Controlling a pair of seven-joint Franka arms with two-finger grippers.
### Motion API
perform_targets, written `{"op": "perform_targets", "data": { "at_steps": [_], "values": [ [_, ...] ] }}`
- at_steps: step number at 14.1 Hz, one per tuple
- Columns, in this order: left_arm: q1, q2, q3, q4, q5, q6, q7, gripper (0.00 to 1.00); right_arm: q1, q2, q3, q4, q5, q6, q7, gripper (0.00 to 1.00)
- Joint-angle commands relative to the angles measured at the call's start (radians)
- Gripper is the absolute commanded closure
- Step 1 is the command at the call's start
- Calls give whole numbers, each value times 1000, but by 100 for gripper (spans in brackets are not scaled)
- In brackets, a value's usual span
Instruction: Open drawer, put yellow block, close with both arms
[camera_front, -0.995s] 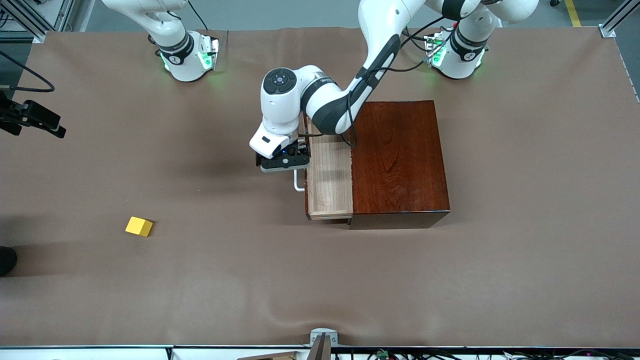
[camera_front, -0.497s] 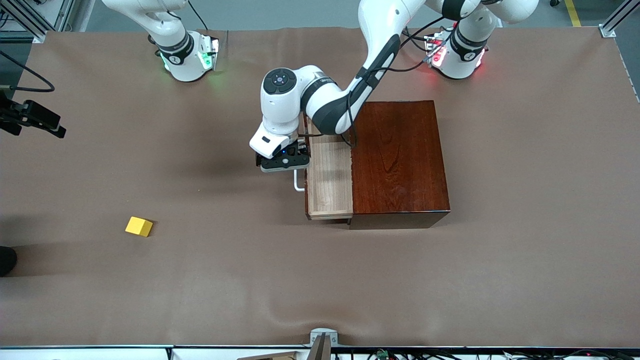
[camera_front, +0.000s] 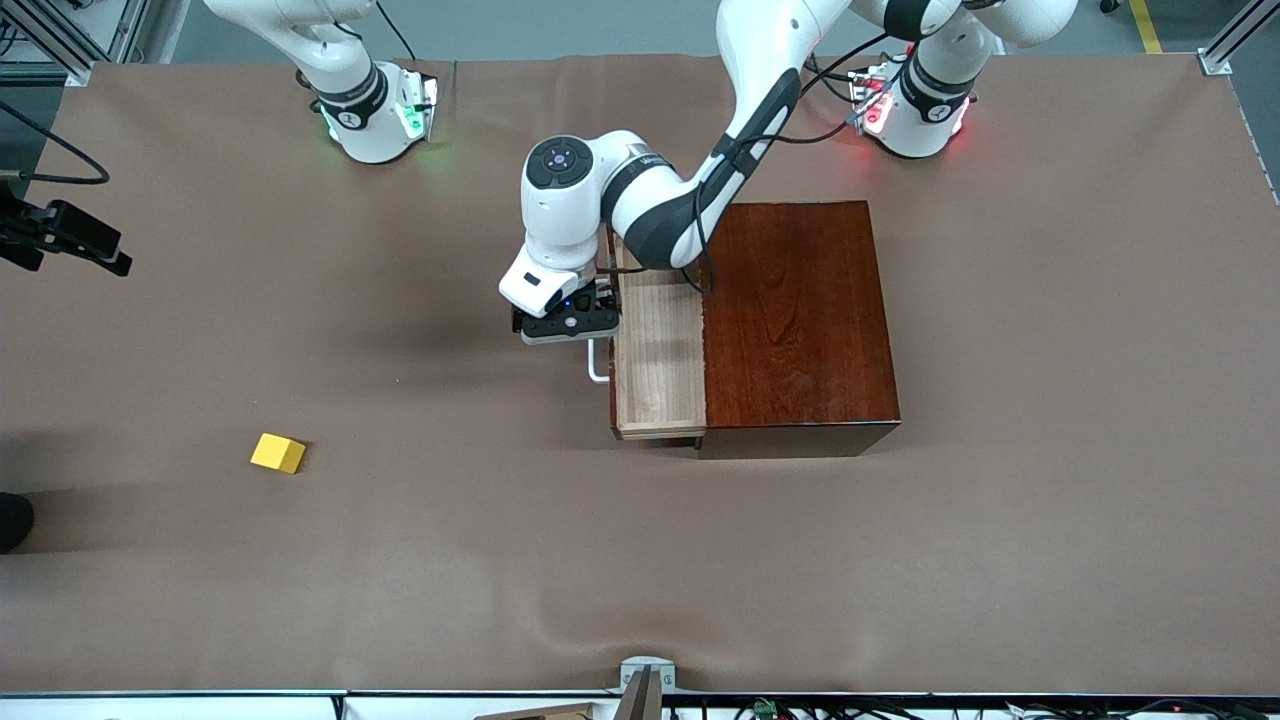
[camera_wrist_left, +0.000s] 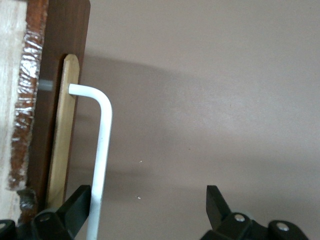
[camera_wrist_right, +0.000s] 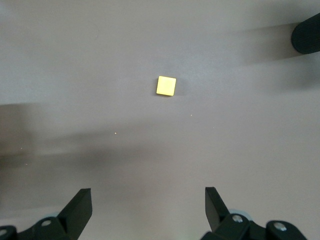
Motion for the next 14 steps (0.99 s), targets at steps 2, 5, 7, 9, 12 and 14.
{"op": "perform_targets", "data": {
  "at_steps": [2,5,7,9,12,14],
  "values": [
    [-7,-30,23,61,0,-19,36,0,-14,-3,11,12,3,-11,0,0],
    [1,-30,23,61,-2,-27,35,0,-14,-3,11,12,3,-13,0,0],
    [2,-30,22,61,-2,-29,35,0,-14,-3,11,12,3,-13,0,0],
    [2,-30,23,61,-2,-29,36,0,-12,-3,11,12,3,-11,0,0],
    [7,-30,22,61,-2,-29,43,0,-12,-3,11,12,3,-13,0,0],
    [8,-39,22,61,-2,-47,43,0,-12,-3,11,12,3,-13,0,0]
  ]
}}
